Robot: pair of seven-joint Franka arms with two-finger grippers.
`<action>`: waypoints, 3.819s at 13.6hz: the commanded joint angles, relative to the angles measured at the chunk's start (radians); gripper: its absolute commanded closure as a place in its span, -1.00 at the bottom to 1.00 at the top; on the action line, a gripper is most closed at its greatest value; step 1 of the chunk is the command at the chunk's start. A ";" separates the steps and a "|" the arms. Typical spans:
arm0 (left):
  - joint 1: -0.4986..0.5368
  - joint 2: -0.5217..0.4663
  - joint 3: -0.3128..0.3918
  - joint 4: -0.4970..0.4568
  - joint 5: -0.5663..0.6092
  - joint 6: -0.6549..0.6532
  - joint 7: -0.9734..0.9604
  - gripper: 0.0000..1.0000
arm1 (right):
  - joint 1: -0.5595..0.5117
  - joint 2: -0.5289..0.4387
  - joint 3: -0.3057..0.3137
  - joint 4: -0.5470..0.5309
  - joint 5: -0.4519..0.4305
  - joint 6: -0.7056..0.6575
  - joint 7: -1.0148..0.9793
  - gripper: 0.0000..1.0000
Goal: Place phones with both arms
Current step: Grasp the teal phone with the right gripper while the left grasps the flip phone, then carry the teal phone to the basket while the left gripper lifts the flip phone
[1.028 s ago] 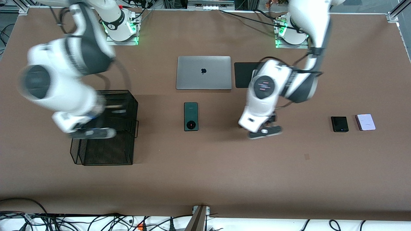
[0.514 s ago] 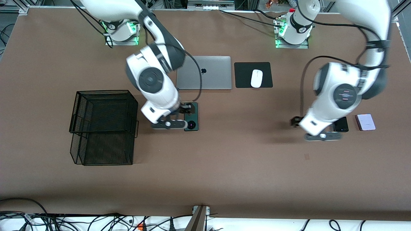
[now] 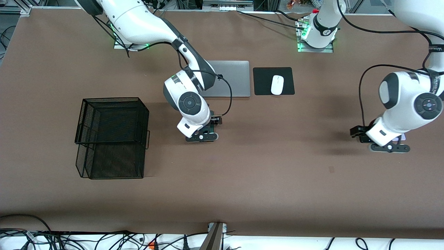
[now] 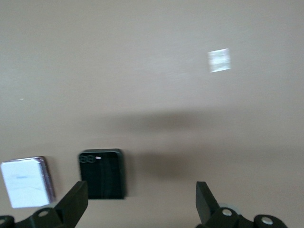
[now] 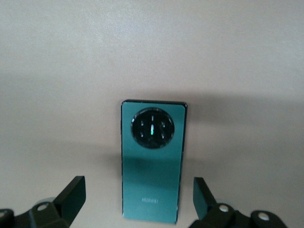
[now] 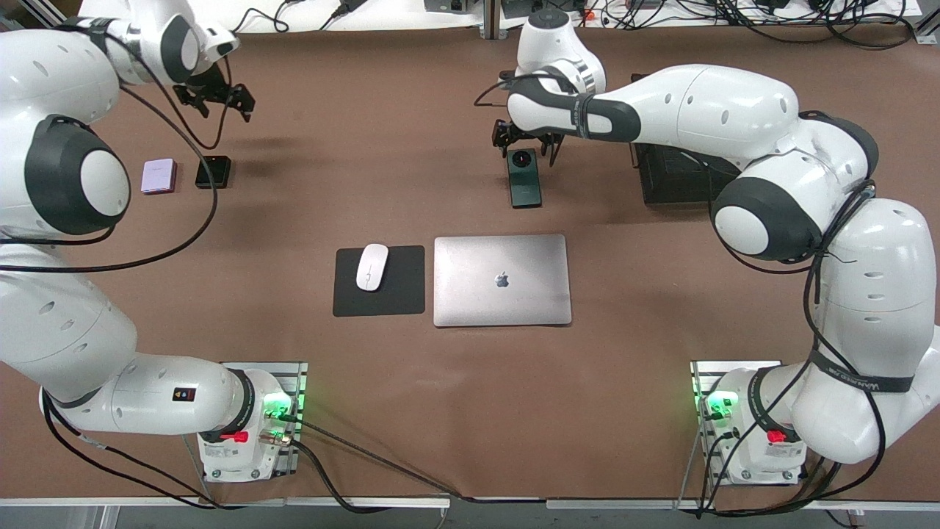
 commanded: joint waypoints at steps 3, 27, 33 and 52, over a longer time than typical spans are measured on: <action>0.152 -0.025 -0.022 -0.148 0.008 0.181 0.150 -1.00 | 0.002 -0.020 -0.008 -0.131 0.009 0.145 -0.076 -1.00; 0.444 0.184 -0.281 -0.256 -0.052 0.577 0.163 -1.00 | 0.051 -0.005 -0.026 -0.222 -0.109 0.254 -0.077 -0.91; 0.444 0.190 -0.283 -0.242 -0.042 0.573 0.164 0.29 | 0.044 -0.009 -0.032 -0.219 -0.108 0.260 -0.076 0.70; 0.087 0.219 -0.299 0.029 -0.044 0.267 -0.342 0.94 | 0.030 -0.432 -0.449 -0.235 -0.080 -0.077 -0.351 1.00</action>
